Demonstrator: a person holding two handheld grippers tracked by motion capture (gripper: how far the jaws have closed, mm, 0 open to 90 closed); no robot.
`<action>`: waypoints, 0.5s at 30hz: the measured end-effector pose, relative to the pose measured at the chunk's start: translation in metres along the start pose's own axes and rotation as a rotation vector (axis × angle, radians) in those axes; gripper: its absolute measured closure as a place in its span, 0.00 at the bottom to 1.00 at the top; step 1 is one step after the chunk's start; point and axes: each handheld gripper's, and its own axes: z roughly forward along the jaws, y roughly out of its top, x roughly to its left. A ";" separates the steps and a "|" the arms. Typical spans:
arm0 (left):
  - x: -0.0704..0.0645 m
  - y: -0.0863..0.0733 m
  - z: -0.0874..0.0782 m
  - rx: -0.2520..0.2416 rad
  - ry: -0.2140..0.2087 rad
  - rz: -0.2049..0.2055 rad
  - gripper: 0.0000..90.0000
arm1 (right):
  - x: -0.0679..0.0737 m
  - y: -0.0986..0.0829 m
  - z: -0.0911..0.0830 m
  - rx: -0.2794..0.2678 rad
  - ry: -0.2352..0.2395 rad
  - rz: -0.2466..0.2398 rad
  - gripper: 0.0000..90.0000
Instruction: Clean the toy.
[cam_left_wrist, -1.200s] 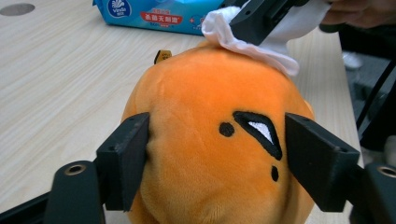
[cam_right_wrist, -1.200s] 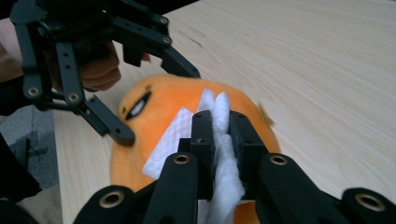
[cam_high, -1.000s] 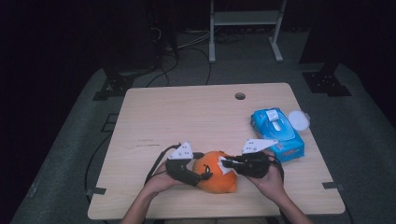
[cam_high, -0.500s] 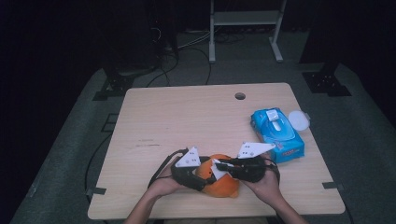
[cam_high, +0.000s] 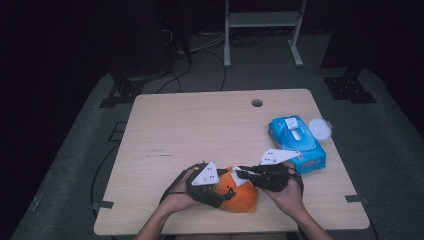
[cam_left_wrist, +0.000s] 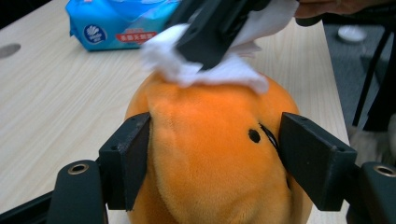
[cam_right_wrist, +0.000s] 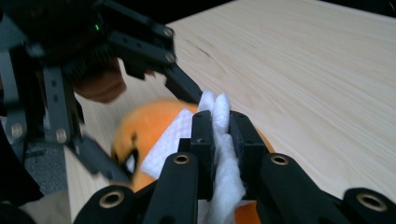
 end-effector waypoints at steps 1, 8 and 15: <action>0.000 0.000 0.000 0.000 0.000 0.000 0.30 | 0.001 0.001 0.001 -0.004 0.003 0.001 0.89; 0.013 -0.010 -0.003 -0.004 -0.018 -0.082 0.32 | -0.016 -0.008 -0.002 0.028 -0.058 0.026 0.90; 0.028 -0.023 -0.006 -0.024 -0.061 -0.186 0.33 | -0.028 -0.019 -0.009 0.063 -0.087 0.064 0.90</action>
